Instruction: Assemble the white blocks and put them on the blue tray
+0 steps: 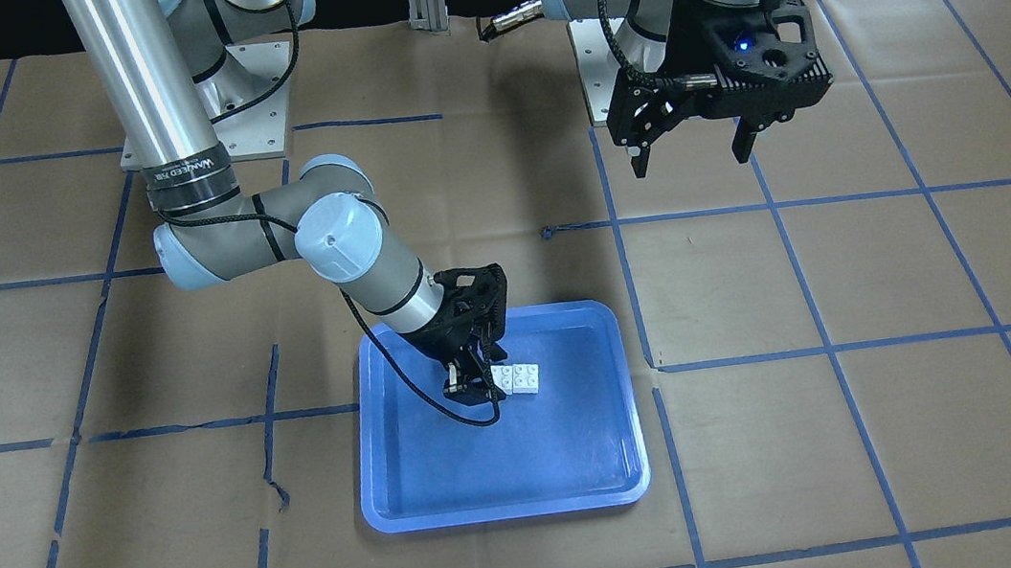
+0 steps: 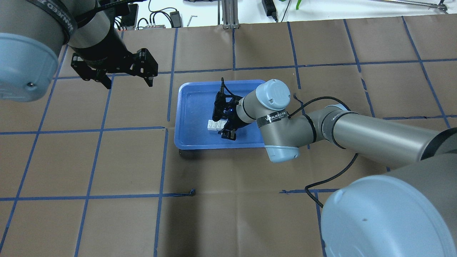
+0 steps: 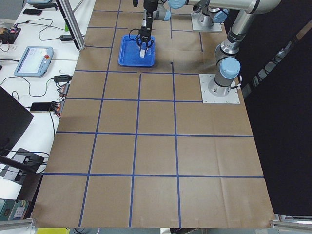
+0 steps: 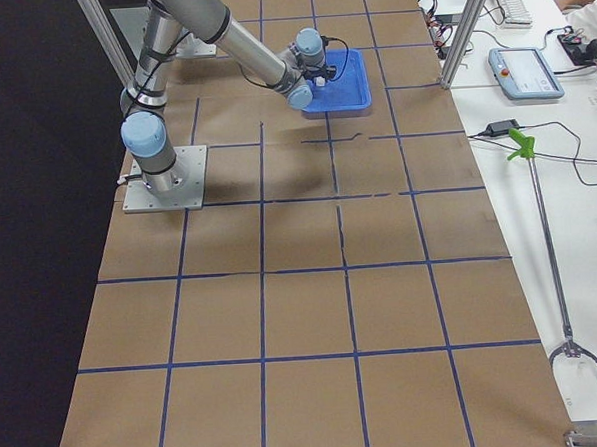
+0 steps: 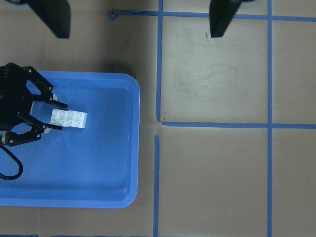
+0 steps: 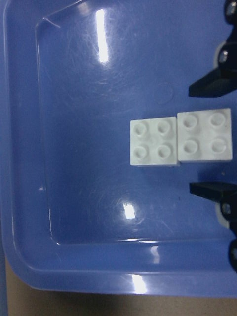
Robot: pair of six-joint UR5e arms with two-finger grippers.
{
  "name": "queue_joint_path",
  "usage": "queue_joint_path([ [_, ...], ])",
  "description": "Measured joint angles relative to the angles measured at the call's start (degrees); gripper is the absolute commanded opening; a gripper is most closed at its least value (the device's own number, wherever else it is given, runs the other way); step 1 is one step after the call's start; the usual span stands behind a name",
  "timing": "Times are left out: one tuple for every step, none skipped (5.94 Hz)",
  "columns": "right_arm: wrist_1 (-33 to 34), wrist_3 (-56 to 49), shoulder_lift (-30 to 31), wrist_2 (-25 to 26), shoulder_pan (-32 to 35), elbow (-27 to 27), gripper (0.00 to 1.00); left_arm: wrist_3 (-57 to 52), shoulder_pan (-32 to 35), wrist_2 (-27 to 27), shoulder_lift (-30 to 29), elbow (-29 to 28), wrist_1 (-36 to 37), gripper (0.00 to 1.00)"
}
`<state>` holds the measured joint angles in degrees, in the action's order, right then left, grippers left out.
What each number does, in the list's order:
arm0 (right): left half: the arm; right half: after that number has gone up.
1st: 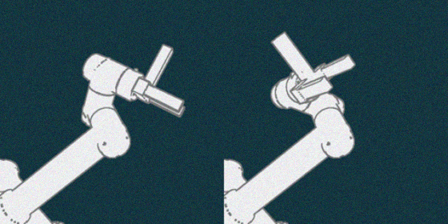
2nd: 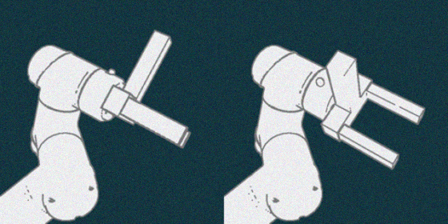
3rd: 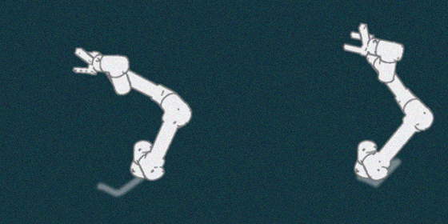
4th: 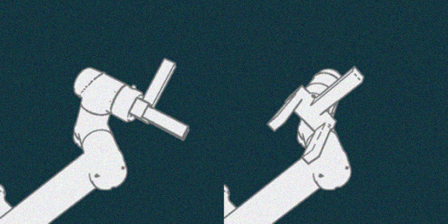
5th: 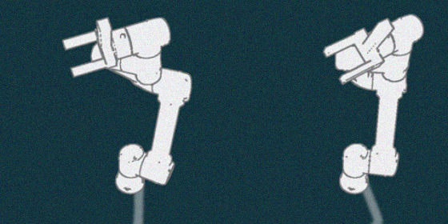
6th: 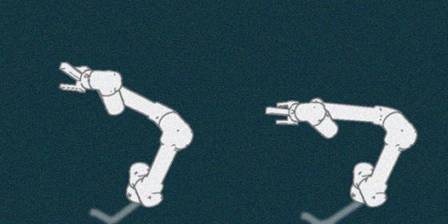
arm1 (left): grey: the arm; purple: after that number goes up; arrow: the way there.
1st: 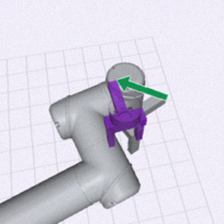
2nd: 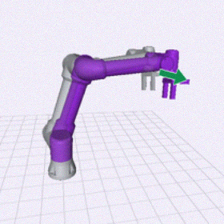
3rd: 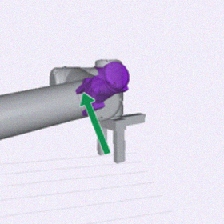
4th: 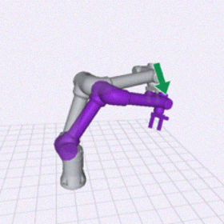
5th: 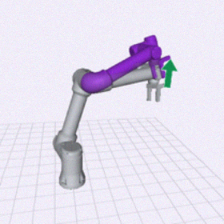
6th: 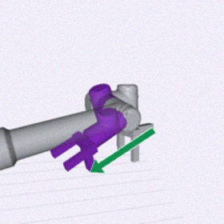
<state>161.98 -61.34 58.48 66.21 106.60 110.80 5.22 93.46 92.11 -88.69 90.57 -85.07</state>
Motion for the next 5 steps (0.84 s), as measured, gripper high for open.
queue_joint_path([
  [0.0, 1.4, 0.1, 0.1, -0.1, -0.1, 1.0, -0.1, -0.1, -0.1, 0.0, -0.3, -0.1, 0.99],
  [-0.7, 4.0, 1.0, 0.3, -0.3, -0.1, 1.0, -0.1, -0.2, -0.2, 0.0, -0.4, -0.2, 0.99],
  [-3.6, 6.6, 3.4, 0.7, -0.6, -0.2, 1.0, -0.1, -0.3, -0.4, -0.1, -0.4, -0.1, 1.0],
  [-8.6, 10.6, 6.4, 2.4, -1.0, -0.2, 1.0, 0.2, -0.3, -0.6, -0.3, -0.5, 0.0, 1.0],
  [-13.9, 16.5, 9.7, 5.7, -1.5, -0.3, 1.0, 0.3, -0.4, -1.3, -0.3, -0.4, 0.0, 1.0],
])
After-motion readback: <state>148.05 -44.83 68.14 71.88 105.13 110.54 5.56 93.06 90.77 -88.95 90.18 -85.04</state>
